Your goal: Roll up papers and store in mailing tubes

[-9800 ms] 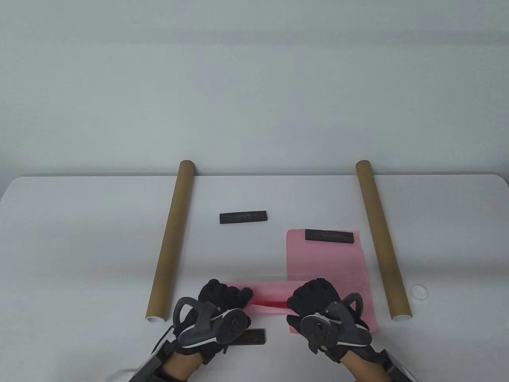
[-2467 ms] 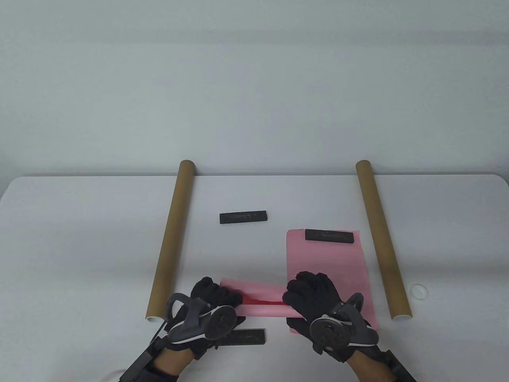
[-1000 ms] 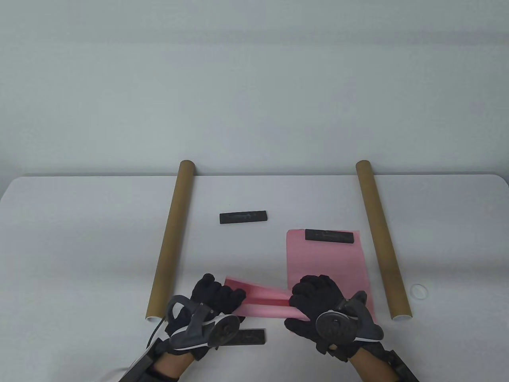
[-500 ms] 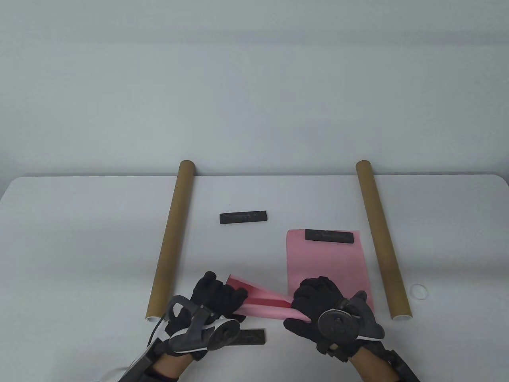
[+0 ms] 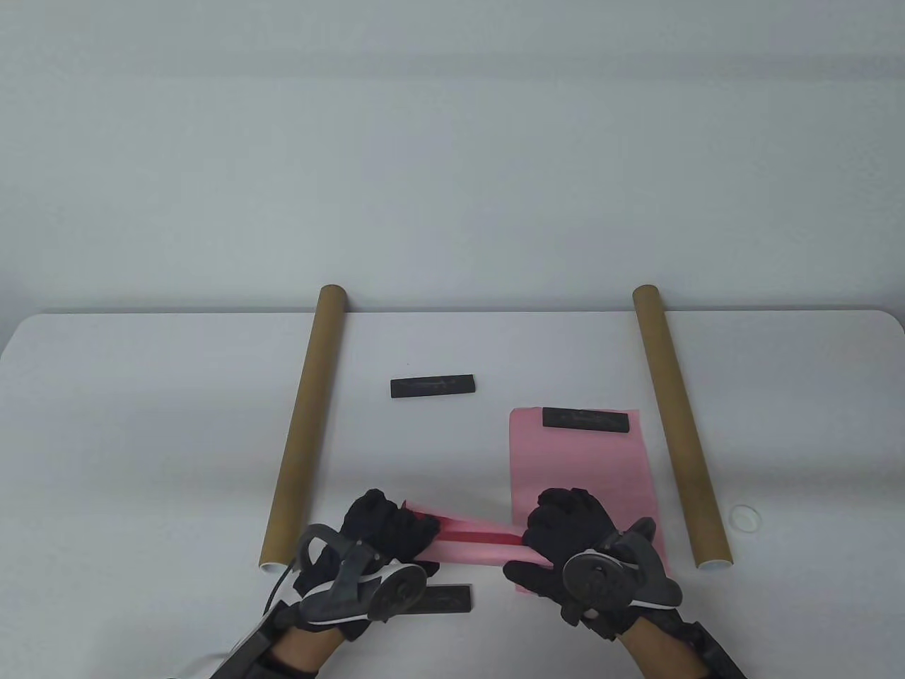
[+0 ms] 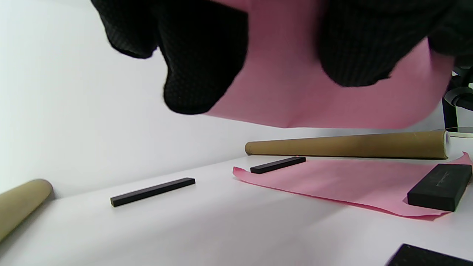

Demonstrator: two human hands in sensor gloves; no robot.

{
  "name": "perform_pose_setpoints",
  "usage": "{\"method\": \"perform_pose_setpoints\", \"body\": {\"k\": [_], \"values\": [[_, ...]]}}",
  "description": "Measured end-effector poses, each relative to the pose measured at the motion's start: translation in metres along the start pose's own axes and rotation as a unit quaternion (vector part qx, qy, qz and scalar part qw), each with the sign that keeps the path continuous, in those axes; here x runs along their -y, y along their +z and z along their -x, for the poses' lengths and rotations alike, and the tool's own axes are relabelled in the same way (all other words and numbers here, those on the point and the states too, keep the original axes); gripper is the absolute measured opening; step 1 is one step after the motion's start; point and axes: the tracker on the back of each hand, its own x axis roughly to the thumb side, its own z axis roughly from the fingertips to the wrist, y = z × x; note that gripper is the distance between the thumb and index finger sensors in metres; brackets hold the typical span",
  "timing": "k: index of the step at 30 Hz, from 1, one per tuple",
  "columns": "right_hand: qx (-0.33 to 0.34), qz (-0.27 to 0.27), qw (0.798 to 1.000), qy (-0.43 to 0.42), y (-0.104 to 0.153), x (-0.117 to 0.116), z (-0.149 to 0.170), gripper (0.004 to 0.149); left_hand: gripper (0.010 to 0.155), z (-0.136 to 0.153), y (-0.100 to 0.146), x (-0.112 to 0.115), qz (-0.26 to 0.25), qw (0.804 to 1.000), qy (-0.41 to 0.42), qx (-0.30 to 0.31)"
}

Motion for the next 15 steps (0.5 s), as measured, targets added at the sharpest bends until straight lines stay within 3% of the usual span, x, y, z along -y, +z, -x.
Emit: {"method": "perform_pose_setpoints", "body": {"k": [3, 7, 15], "values": [[0.021, -0.005, 0.999, 0.026, 0.0009, 0.0008, -0.0032, 0.068, 0.055, 0.0027, -0.0003, 0.0018, 0.008, 1.000, 0.012, -0.007], [0.021, -0.004, 1.000, 0.016, 0.0003, 0.0015, -0.0052, 0.055, 0.059, 0.0001, 0.0018, -0.0003, -0.004, 1.000, -0.010, -0.011], [0.018, -0.027, 0.999, -0.018, 0.0002, -0.0012, -0.0015, 0.064, 0.053, -0.0011, 0.0007, -0.0007, -0.003, 1.000, -0.012, -0.003]]}}
